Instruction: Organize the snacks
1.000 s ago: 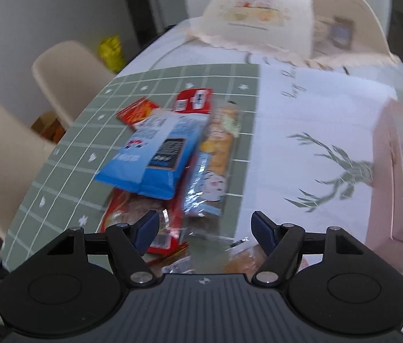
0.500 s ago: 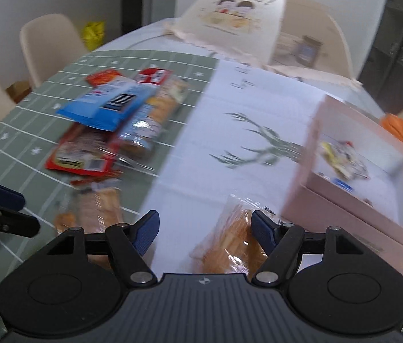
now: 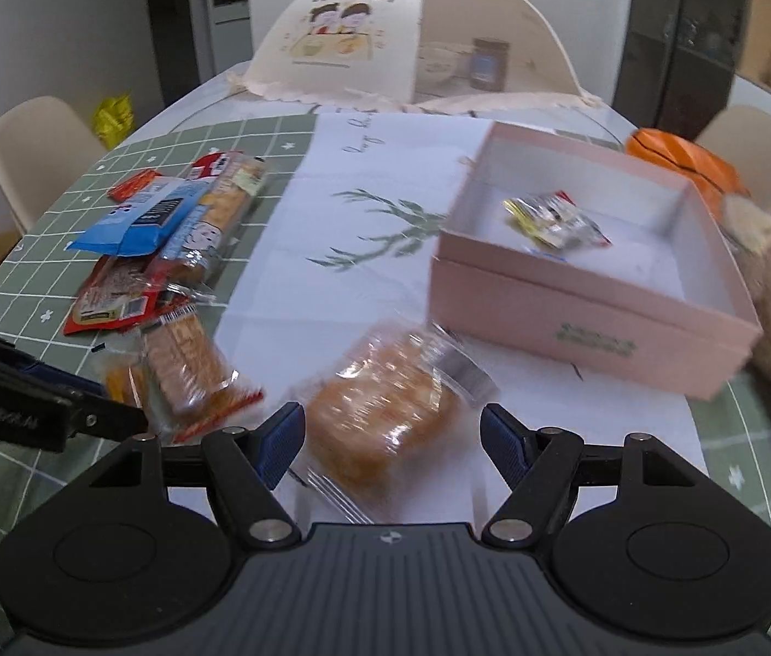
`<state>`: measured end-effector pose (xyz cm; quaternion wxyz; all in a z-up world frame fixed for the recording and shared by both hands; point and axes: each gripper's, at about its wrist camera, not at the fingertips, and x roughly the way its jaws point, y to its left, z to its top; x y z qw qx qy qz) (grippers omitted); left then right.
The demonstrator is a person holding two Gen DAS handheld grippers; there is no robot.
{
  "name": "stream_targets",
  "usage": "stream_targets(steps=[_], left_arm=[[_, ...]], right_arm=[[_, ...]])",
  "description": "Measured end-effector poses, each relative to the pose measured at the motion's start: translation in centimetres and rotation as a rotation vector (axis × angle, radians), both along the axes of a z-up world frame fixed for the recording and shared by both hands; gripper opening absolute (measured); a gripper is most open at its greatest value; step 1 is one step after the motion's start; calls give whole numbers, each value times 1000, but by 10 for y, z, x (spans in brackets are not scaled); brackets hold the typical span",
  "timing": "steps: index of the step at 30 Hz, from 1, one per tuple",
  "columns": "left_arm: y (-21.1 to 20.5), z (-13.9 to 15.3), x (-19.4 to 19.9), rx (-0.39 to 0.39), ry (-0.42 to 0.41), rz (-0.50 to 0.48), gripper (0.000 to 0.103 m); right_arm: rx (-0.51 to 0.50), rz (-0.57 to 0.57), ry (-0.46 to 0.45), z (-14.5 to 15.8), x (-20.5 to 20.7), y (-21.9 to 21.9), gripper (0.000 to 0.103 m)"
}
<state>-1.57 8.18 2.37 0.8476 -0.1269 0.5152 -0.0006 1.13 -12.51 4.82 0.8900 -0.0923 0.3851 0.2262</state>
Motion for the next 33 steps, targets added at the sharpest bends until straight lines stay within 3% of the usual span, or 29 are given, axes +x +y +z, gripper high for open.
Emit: stream_targets(steps=[5, 13, 17, 19, 22, 26, 29, 33], left_arm=[[7, -1, 11, -38, -16, 84, 41], [17, -3, 29, -93, -26, 181, 40], [23, 0, 28, -39, -56, 198, 40], [26, 1, 25, 16, -65, 183, 33], [34, 2, 17, 69, -63, 139, 28], [40, 2, 3, 95, -43, 48, 28], [45, 2, -8, 77, -38, 4, 28], [47, 4, -17, 65, -24, -25, 30]], right_arm=[[23, -31, 9, 0, -4, -15, 72], [159, -119, 98, 1, 14, -25, 72], [224, -184, 172, -5, 35, -20, 73], [228, -186, 180, -6, 40, -14, 73], [190, -124, 87, 5, 32, 0, 73], [67, 107, -60, 19, 19, 35, 74], [26, 284, -50, 14, 24, 62, 74], [-21, 344, 32, -12, 42, 96, 74]])
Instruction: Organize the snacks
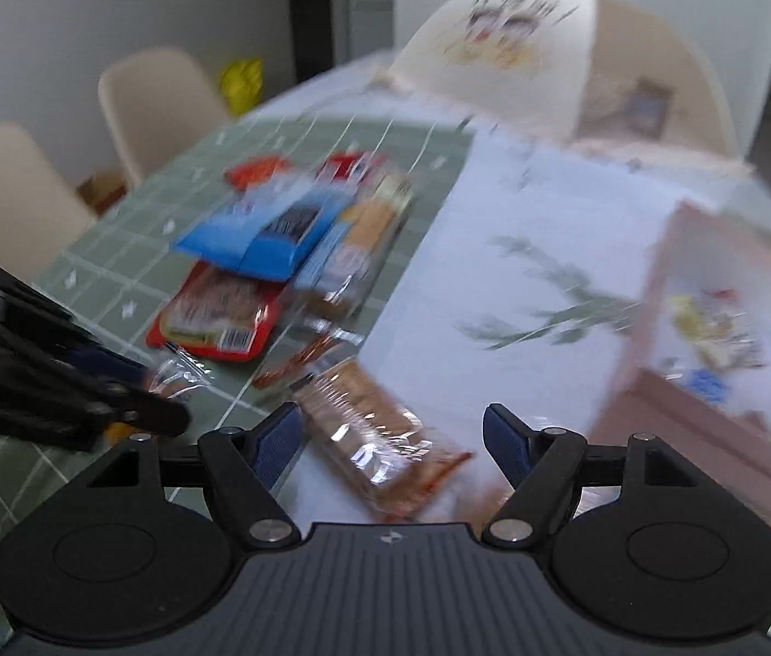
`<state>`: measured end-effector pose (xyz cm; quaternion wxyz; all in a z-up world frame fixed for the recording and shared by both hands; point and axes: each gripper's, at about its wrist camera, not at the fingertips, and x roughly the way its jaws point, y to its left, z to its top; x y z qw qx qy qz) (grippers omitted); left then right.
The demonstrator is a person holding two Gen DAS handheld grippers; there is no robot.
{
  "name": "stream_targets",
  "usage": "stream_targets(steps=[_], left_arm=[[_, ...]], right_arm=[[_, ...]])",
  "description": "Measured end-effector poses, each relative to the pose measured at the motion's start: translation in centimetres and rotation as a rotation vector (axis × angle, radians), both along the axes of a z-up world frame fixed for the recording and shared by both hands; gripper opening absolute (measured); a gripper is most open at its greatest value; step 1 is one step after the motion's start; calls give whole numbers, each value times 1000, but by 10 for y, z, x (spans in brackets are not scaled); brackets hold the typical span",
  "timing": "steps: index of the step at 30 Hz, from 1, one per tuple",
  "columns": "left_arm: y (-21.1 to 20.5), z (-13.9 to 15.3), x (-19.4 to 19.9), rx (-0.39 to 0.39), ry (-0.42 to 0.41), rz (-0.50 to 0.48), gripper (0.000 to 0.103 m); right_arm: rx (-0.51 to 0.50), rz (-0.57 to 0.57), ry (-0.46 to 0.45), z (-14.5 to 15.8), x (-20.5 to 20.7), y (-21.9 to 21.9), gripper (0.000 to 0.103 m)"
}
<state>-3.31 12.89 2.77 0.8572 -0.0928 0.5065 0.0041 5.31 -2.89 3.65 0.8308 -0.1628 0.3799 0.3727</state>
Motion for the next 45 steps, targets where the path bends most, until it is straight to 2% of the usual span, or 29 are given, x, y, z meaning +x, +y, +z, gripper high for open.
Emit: stream_targets(steps=[4, 5, 6, 8, 15, 18, 21, 24, 29, 33, 34, 35, 36, 38, 39, 41, 43, 45], left_arm=[[-7, -6, -3, 25, 46, -20, 31], [-10, -6, -4, 39, 40, -30, 31], [-13, -6, -4, 52, 41, -39, 31], [-17, -6, -2, 59, 39, -47, 32], [-36, -6, 7, 111, 29, -84, 28], [-42, -6, 9, 23, 14, -115, 26], [-61, 2, 5, -19, -28, -175, 25], [-75, 30, 7, -138, -104, -222, 25], [-97, 109, 32, -203, -328, -317, 25], [-110, 174, 77, -256, -478, -368, 27], [-114, 187, 96, -271, -495, -373, 29], [-119, 197, 116, -269, -475, -368, 31], [-122, 203, 135, -262, -433, -350, 30], [-117, 205, 156, -254, -399, -293, 31], [-112, 202, 158, -260, -403, -277, 31], [-100, 188, 155, -284, -397, -266, 31], [-80, 158, 152, -297, -360, -234, 31], [-56, 126, 144, -267, -310, -172, 31]], right_arm=[[-13, 11, 33, -13, 5, 16, 73], [-4, 8, 36, -12, 4, 17, 66], [5, 11, 49, -10, 2, 16, 51], [19, 9, 74, -4, -5, 9, 34], [93, -91, 66, 28, -35, -54, 34], [118, -178, 68, 39, -45, -95, 34], [92, -287, 49, 41, -51, -132, 34], [66, -382, 25, 45, -56, -164, 34], [178, -479, -61, 85, -50, -200, 34], [270, -523, -162, 126, -18, -206, 34], [278, -526, -195, 137, -4, -203, 34], [283, -538, -210, 147, 11, -200, 38], [285, -552, -207, 156, 29, -198, 50], [274, -592, -188, 167, 59, -195, 66], [269, -612, -188, 171, 68, -195, 66], [270, -628, -187, 170, 74, -196, 67], [285, -628, -165, 157, 72, -201, 73], [259, -620, -131, 137, 72, -195, 76]])
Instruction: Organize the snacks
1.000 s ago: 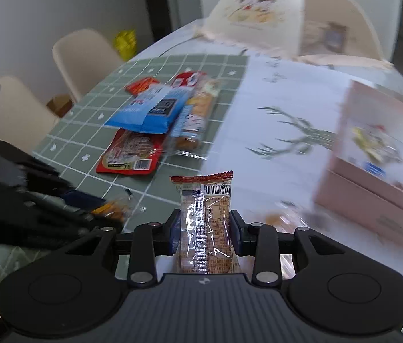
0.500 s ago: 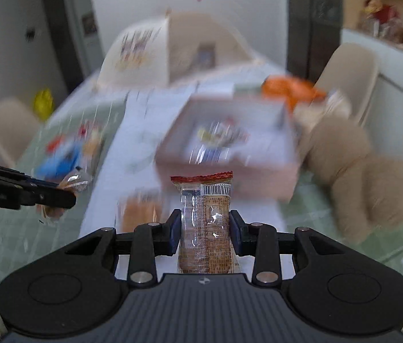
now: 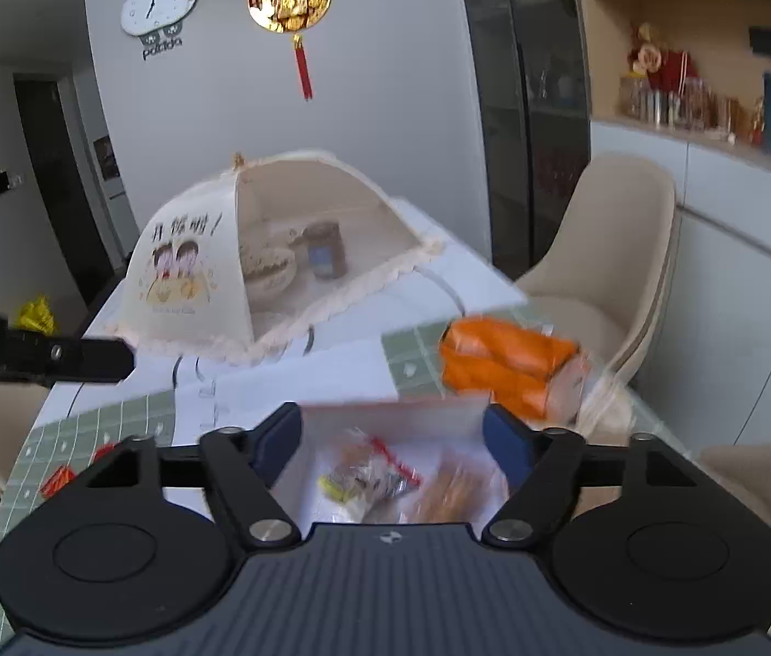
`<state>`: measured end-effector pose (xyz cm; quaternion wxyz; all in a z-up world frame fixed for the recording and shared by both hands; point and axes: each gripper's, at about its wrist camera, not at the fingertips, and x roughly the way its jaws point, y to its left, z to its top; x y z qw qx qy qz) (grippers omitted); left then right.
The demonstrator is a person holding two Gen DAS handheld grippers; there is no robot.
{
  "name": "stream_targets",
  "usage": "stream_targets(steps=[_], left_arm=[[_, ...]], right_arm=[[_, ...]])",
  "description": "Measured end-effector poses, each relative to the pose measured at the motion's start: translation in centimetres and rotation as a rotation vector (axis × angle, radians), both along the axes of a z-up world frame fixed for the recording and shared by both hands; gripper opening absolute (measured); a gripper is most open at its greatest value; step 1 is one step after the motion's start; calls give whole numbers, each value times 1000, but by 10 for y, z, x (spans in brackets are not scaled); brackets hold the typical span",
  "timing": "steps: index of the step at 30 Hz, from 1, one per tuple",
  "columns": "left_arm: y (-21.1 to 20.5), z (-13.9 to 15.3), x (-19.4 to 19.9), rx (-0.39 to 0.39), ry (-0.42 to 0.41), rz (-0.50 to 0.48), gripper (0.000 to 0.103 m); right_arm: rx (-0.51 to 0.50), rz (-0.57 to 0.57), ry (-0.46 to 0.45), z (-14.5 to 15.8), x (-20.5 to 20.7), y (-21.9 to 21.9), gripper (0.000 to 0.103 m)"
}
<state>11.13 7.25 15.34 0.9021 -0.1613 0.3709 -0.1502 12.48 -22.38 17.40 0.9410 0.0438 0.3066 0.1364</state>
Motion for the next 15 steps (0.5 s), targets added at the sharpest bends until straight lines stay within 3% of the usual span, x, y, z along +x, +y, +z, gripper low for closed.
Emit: stream_targets(steps=[5, 9, 12, 15], left_arm=[[80, -62, -23, 151, 84, 268, 31], [145, -84, -36, 131, 154, 447, 31], [174, -95, -39, 111, 206, 471, 31], [187, -106, -40, 68, 243, 430, 31]], right_arm=[[-90, 85, 74, -44, -6, 37, 76], [-95, 250, 93, -56, -13, 97, 76], [-87, 358, 141, -67, -7, 152, 76], [-56, 425, 206, -83, 5, 209, 76]])
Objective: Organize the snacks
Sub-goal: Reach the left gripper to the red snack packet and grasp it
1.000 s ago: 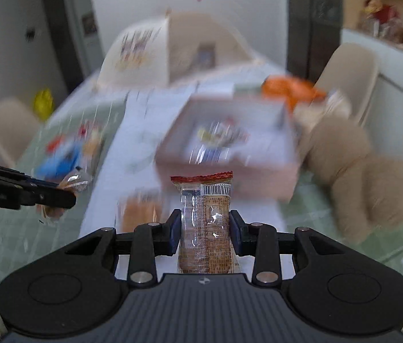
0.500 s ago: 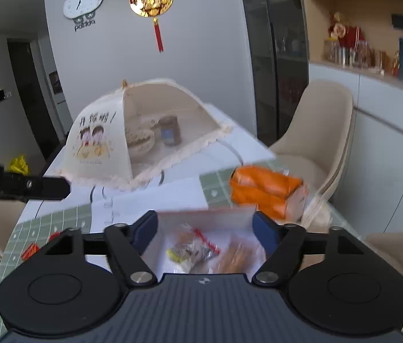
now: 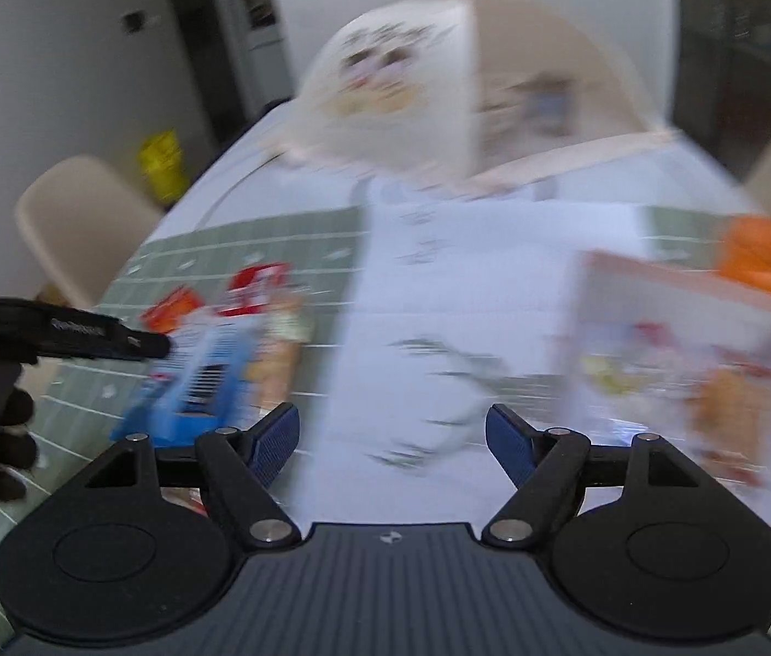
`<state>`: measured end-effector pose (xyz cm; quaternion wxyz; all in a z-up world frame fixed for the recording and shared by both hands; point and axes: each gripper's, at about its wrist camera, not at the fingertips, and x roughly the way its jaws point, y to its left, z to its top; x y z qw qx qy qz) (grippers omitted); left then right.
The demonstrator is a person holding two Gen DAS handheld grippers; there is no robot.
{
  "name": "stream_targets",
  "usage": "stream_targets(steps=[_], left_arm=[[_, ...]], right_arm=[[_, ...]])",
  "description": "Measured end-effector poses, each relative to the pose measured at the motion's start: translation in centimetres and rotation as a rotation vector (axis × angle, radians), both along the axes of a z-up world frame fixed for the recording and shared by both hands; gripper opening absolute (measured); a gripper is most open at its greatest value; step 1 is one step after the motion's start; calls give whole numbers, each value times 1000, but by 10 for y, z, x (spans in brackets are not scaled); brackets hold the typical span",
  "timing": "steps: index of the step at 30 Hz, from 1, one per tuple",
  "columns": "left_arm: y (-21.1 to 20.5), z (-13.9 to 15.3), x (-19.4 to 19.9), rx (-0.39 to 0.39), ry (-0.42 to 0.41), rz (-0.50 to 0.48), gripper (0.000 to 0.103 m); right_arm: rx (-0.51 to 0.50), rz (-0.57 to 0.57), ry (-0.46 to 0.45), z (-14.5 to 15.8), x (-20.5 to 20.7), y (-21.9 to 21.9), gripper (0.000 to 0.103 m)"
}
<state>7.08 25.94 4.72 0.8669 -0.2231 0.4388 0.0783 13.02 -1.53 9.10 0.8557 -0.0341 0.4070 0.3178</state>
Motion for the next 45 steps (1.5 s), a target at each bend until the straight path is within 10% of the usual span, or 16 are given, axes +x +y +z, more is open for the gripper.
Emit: stream_targets(steps=[4, 8, 18, 28, 32, 41, 45], left_arm=[[-4, -8, 0, -5, 8, -71, 32], [0, -10, -4, -15, -20, -85, 35], [-53, -9, 20, -94, -26, -454, 34], [42, -4, 93, -47, -16, 152, 34], [29, -19, 123, -14, 48, 100, 34], [-46, -25, 133, 375, 72, -177, 43], [-49, -26, 134, 372, 70, -157, 45]], right_arm=[[10, 2, 76, -29, 18, 59, 73], [-41, 56, 120, -48, 14, 78, 28], [-111, 37, 99, -41, -59, 9, 27], [-46, -53, 20, -16, -95, -34, 59], [-67, -69, 8, -17, -105, -48, 60], [-75, -126, 61, -31, -109, -77, 60], [-68, -114, 56, -32, -111, -75, 62]])
